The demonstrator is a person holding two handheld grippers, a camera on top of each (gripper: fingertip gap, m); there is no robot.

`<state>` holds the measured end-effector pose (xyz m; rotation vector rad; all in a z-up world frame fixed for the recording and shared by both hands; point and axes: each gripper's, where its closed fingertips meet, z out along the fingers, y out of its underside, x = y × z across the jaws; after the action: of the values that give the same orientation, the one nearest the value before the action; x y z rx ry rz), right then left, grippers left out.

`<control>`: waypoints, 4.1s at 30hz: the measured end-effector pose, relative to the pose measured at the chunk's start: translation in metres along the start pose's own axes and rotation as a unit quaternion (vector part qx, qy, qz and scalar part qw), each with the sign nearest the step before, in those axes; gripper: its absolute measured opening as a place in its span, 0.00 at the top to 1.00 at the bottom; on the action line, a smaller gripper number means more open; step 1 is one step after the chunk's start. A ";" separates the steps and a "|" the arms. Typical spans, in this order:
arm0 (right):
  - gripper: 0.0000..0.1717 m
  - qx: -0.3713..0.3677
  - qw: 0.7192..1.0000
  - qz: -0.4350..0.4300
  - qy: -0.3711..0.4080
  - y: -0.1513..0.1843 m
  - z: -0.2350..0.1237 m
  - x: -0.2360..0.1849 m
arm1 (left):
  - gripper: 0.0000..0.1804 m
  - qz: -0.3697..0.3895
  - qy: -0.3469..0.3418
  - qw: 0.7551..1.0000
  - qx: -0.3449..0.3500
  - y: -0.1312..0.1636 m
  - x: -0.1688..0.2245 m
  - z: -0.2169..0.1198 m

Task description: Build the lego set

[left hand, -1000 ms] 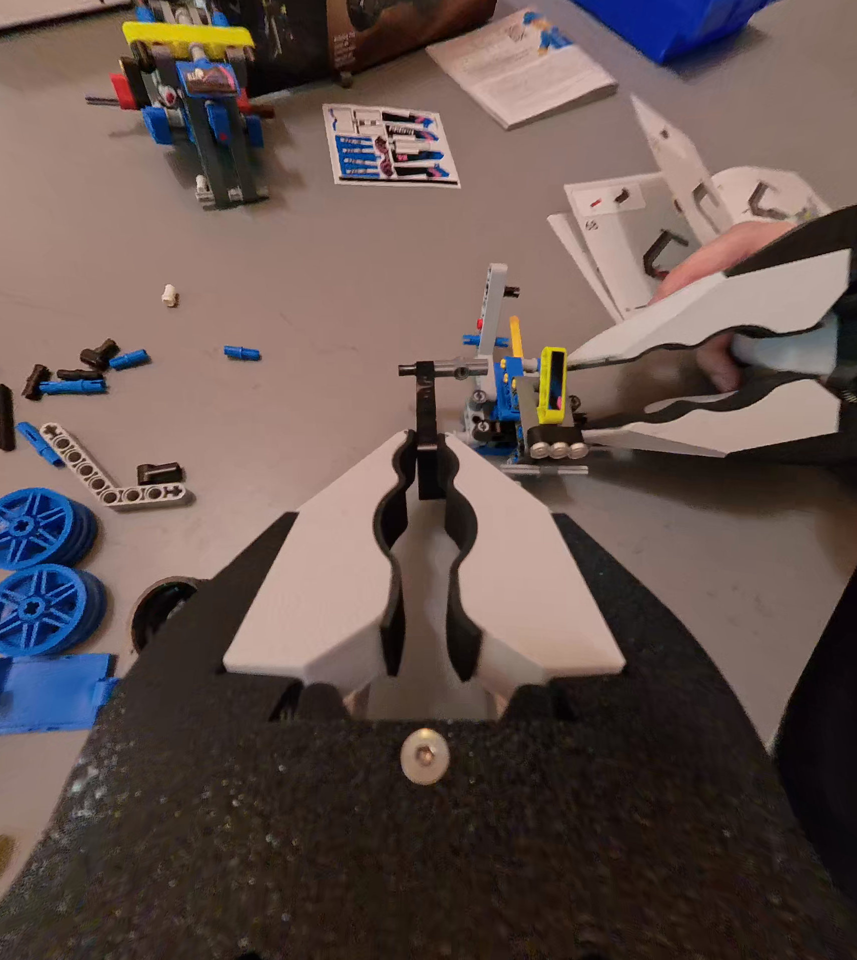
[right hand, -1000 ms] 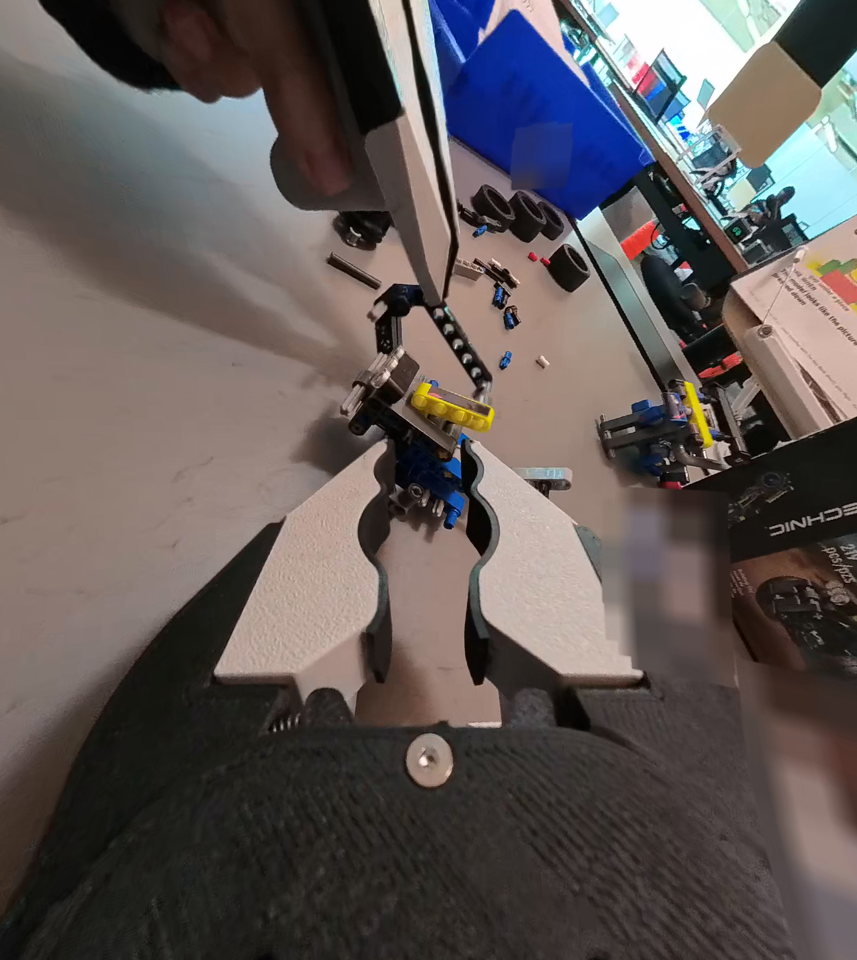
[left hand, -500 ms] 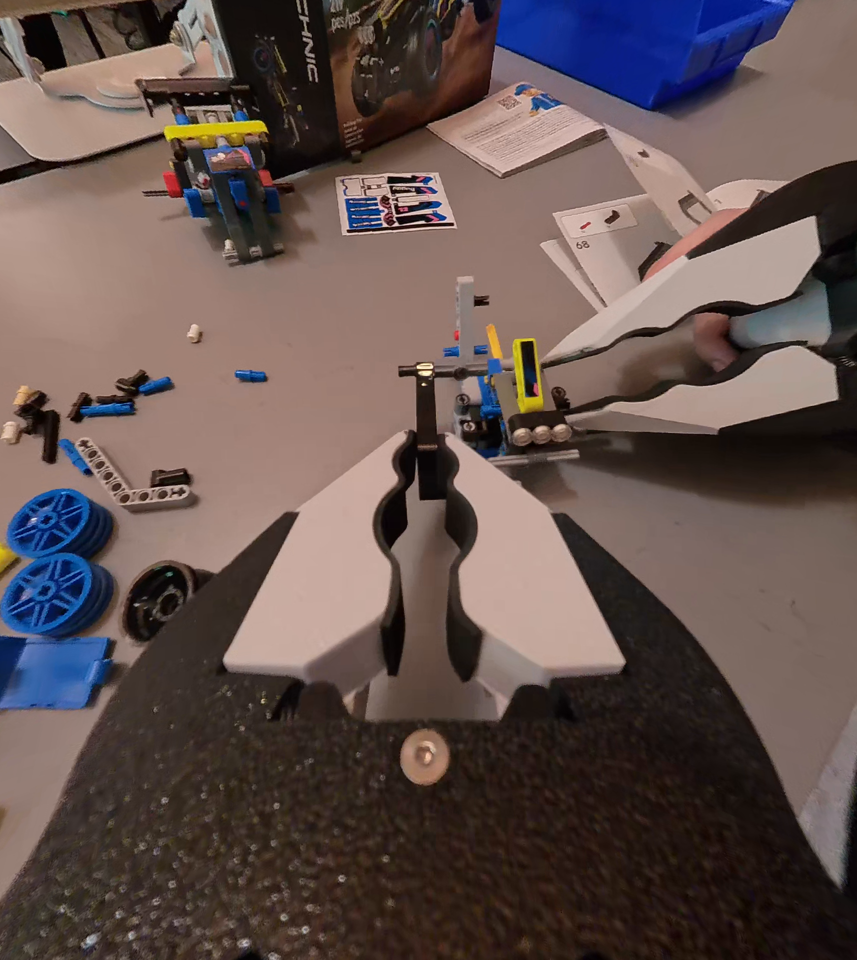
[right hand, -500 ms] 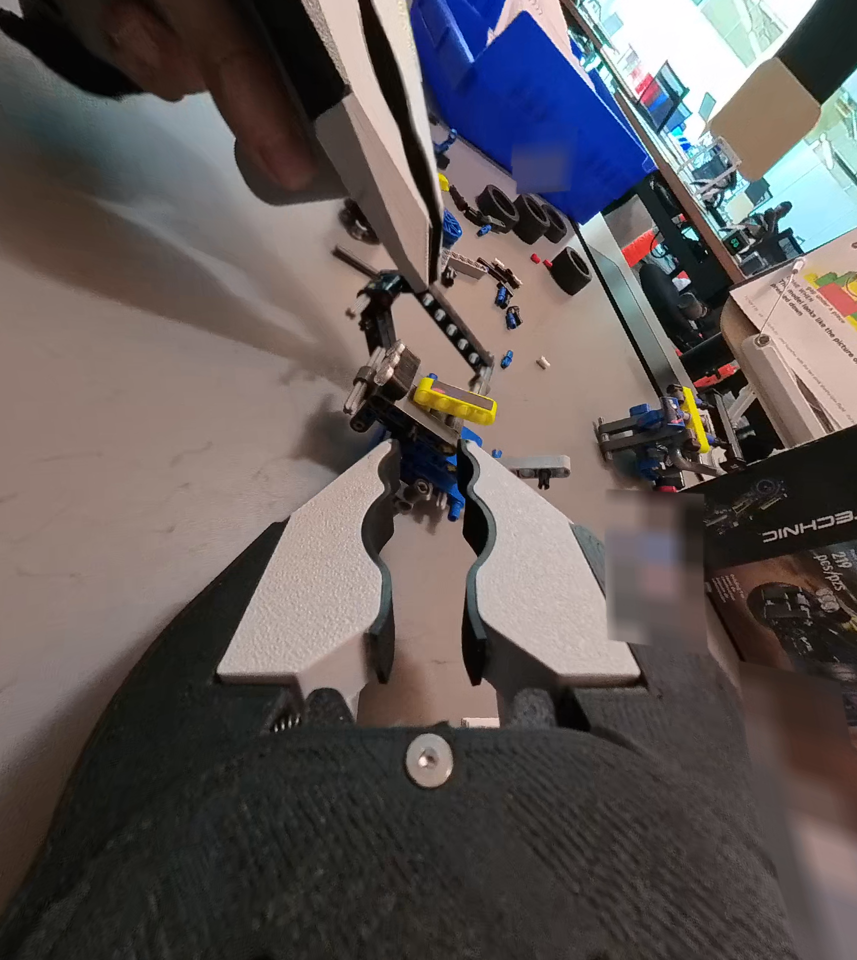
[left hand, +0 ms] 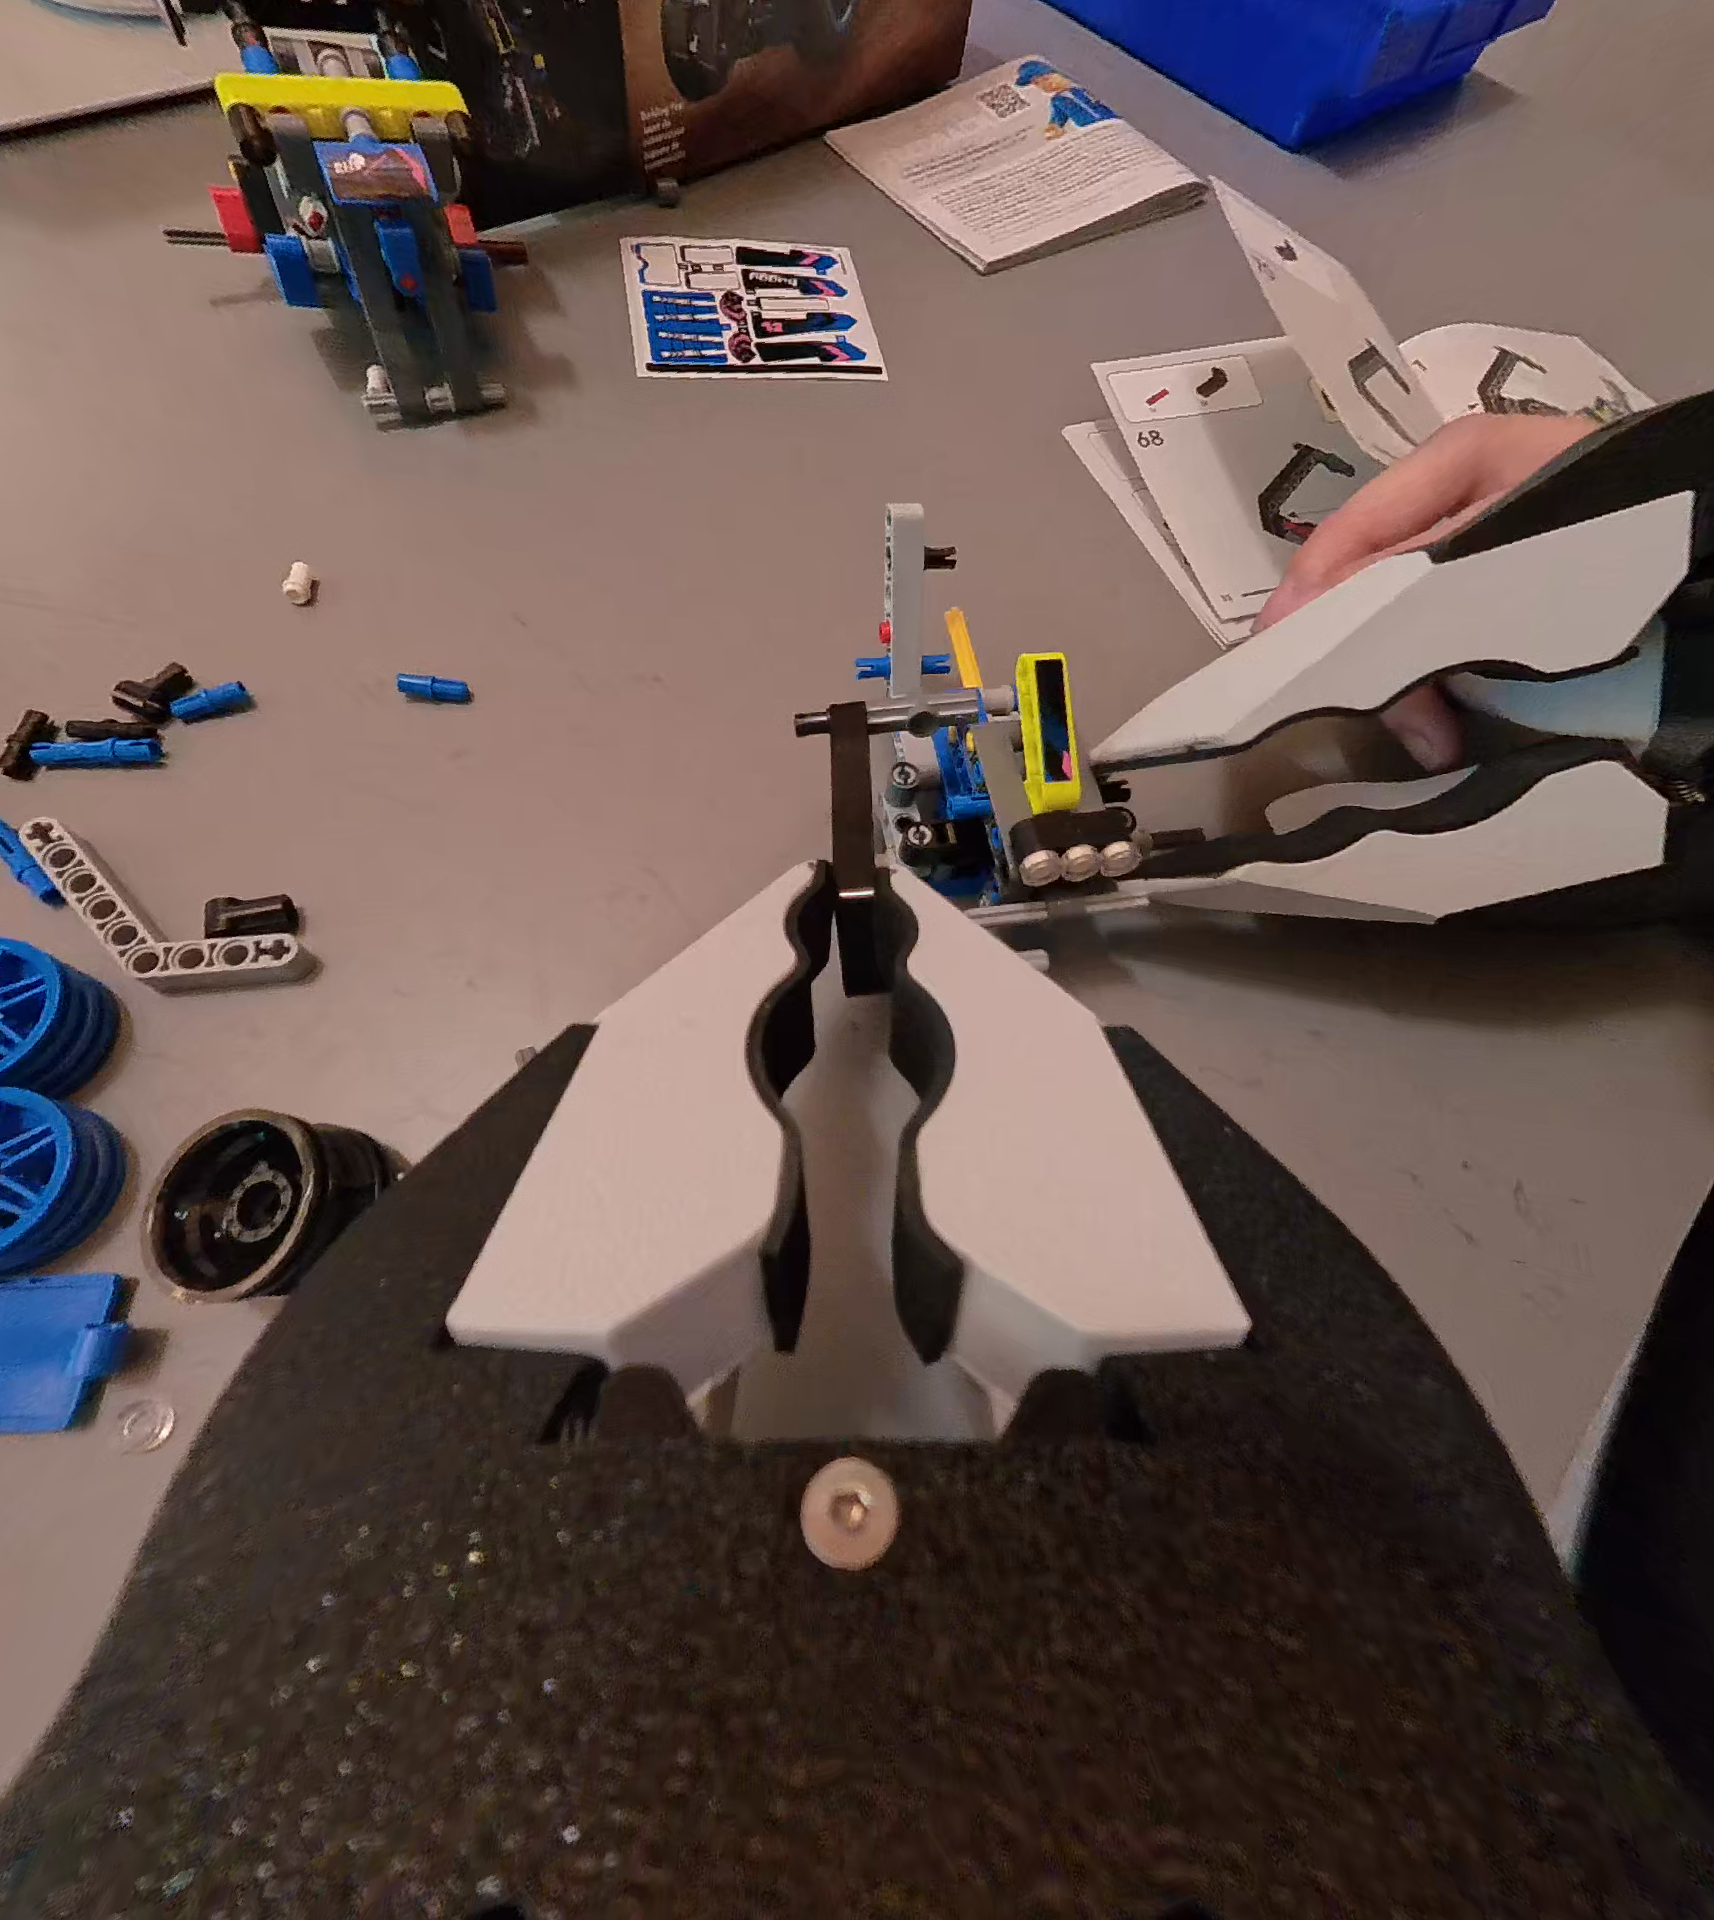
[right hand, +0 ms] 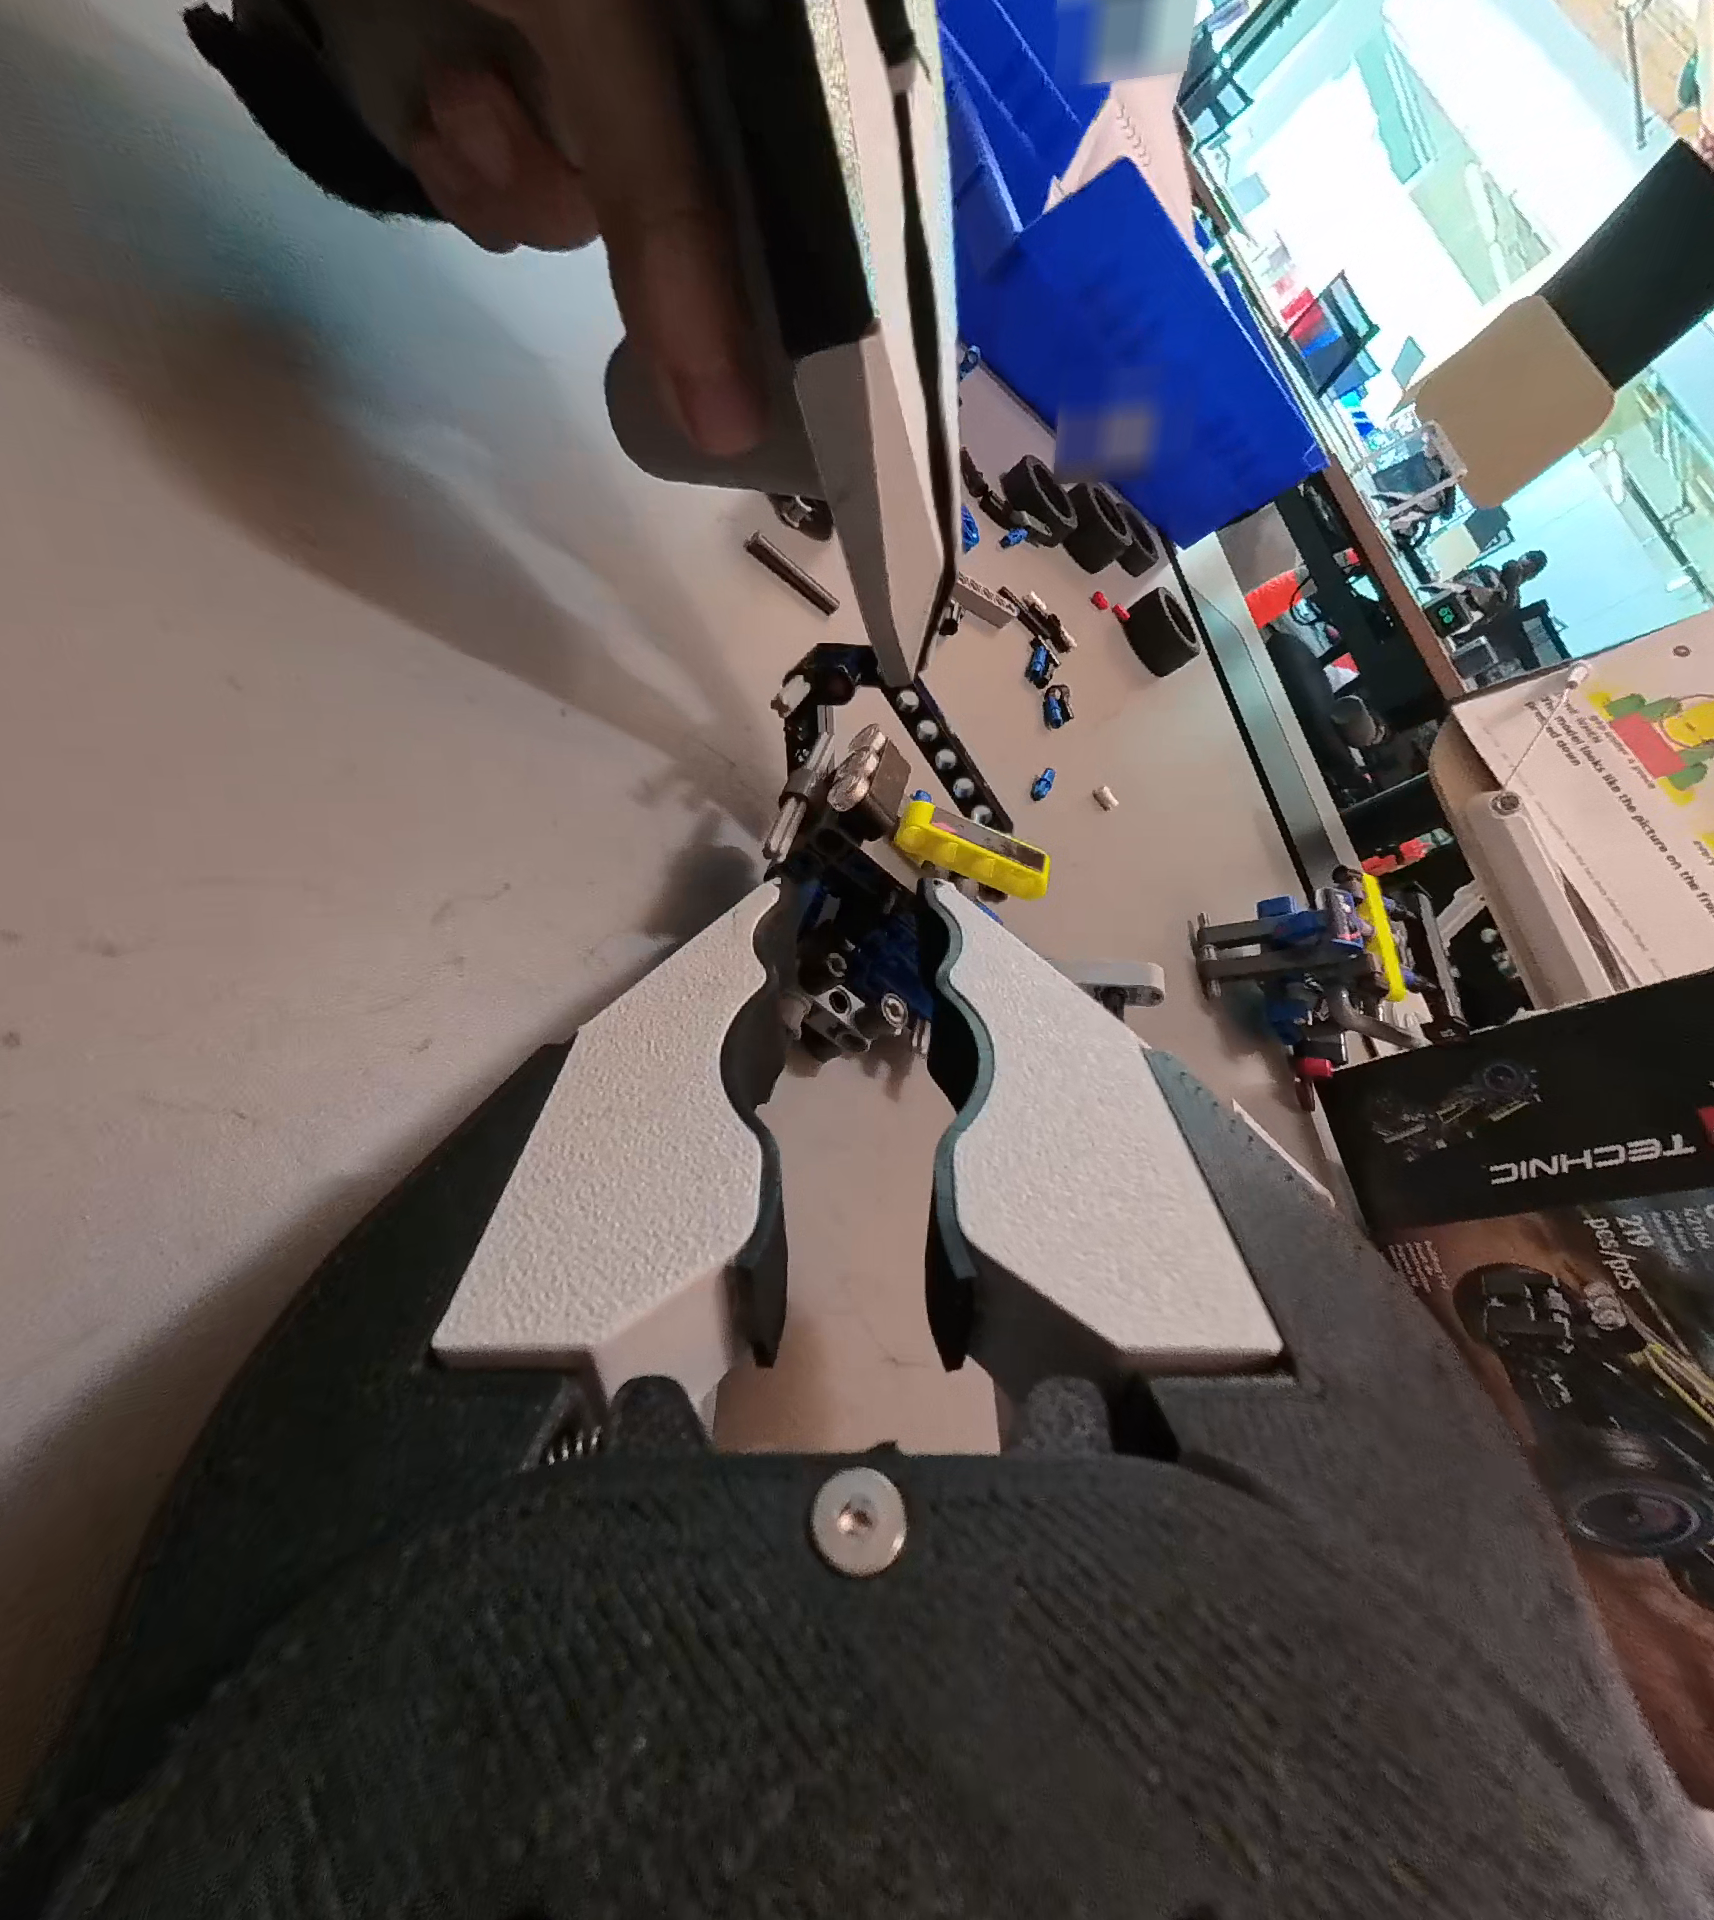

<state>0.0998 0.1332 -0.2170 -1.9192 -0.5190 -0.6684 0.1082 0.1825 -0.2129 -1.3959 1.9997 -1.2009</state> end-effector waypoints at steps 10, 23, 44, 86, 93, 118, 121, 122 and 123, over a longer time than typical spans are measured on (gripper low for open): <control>0.88 0.011 0.999 -0.047 0.004 -0.005 -0.002 -0.009 | 0.98 -0.002 -0.007 1.000 -0.019 0.003 0.000 0.003; 0.90 -0.010 0.998 -0.059 0.021 0.003 -0.002 -0.005 | 0.98 0.047 -0.004 0.999 -0.016 0.000 0.000 0.002; 0.93 0.004 0.996 -0.060 0.064 0.002 -0.009 0.009 | 0.98 -0.183 0.133 0.974 -0.004 0.015 -0.002 0.001; 0.97 -0.016 0.996 -0.067 0.057 0.009 -0.004 0.006 | 0.98 0.087 -0.075 0.993 -0.010 -0.001 -0.001 0.014; 1.00 -0.021 0.995 -0.075 0.057 0.010 -0.003 0.006 | 0.98 0.094 -0.068 0.993 0.011 -0.007 0.001 0.011; 0.97 -0.019 0.995 -0.079 0.063 0.009 -0.005 0.008 | 0.98 0.110 -0.085 0.990 0.003 -0.006 -0.001 0.012; 0.97 -0.019 0.994 -0.080 0.068 0.008 -0.006 0.009 | 0.98 0.094 -0.091 0.991 0.006 -0.005 -0.005 0.011; 0.97 -0.019 0.994 -0.081 0.069 0.008 -0.006 0.010 | 0.98 0.088 -0.095 0.992 0.005 -0.005 -0.008 0.011; 0.97 -0.018 0.994 -0.080 0.069 0.008 -0.006 0.009 | 0.98 0.080 -0.098 0.992 0.002 -0.003 -0.010 0.010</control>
<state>0.1103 0.1250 -0.2140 -1.8617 -0.5806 -0.9114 0.1214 0.1872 -0.2176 -1.2711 1.9289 -0.9595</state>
